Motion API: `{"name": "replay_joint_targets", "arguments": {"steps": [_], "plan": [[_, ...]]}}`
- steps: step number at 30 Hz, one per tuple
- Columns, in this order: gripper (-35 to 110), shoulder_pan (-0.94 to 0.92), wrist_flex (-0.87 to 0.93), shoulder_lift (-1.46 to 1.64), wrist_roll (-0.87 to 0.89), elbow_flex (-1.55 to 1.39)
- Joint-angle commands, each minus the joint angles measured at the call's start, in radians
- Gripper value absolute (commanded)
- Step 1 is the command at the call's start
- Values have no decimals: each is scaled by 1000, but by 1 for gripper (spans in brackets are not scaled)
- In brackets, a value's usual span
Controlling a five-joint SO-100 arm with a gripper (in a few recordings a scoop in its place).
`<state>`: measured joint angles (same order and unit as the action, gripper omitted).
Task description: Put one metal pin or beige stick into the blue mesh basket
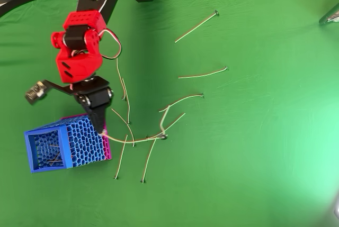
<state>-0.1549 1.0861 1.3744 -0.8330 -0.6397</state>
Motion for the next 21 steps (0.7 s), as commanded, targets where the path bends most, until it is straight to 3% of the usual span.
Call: {"name": "replay_joint_targets", "arguments": {"steps": [1,13,21], "plan": [[1,-89,-92,71,29,28],[1,-356,-528,124,103,-219],[1,-440,-871,126,57,-486]]}}
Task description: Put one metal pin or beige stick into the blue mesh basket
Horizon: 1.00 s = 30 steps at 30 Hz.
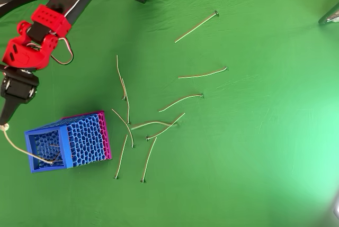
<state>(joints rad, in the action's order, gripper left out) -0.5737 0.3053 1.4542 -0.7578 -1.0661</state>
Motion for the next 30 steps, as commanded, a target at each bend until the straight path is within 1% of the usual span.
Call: {"name": "replay_joint_targets", "arguments": {"steps": [1,3,15,24,30], "plan": [[1,-28,-104,32,-23,-64],[1,-37,-132,-2,-18,-63],[0,-38,-132,-262,2,163],[0,-18,-87,-391,9,345],[0,-5,-87,-428,-15,370]]}}
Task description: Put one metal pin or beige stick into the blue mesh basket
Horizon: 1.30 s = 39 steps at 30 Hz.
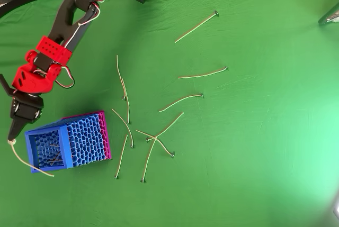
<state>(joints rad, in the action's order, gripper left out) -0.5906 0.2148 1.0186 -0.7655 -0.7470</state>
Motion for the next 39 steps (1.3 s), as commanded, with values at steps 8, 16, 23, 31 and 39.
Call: {"name": "replay_joint_targets", "arguments": {"steps": [8,16,23,31,39], "plan": [[4,12,-3,-21,-21,74],[17,17,-28,-23,-41,74],[17,18,-29,-15,-40,71],[0,52,-8,114,8,-35],[0,115,29,368,94,-324]]}}
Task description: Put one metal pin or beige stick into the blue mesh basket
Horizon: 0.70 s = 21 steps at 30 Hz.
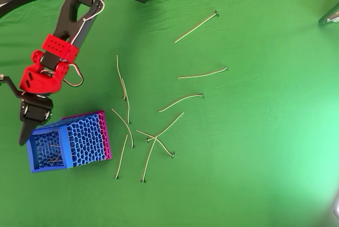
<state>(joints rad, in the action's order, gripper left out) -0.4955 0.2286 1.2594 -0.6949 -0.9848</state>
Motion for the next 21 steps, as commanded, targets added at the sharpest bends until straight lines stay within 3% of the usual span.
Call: {"name": "replay_joint_targets", "arguments": {"steps": [1,21], "plan": [[0,28,23,166,34,-124],[0,371,66,996,181,-1152]]}}
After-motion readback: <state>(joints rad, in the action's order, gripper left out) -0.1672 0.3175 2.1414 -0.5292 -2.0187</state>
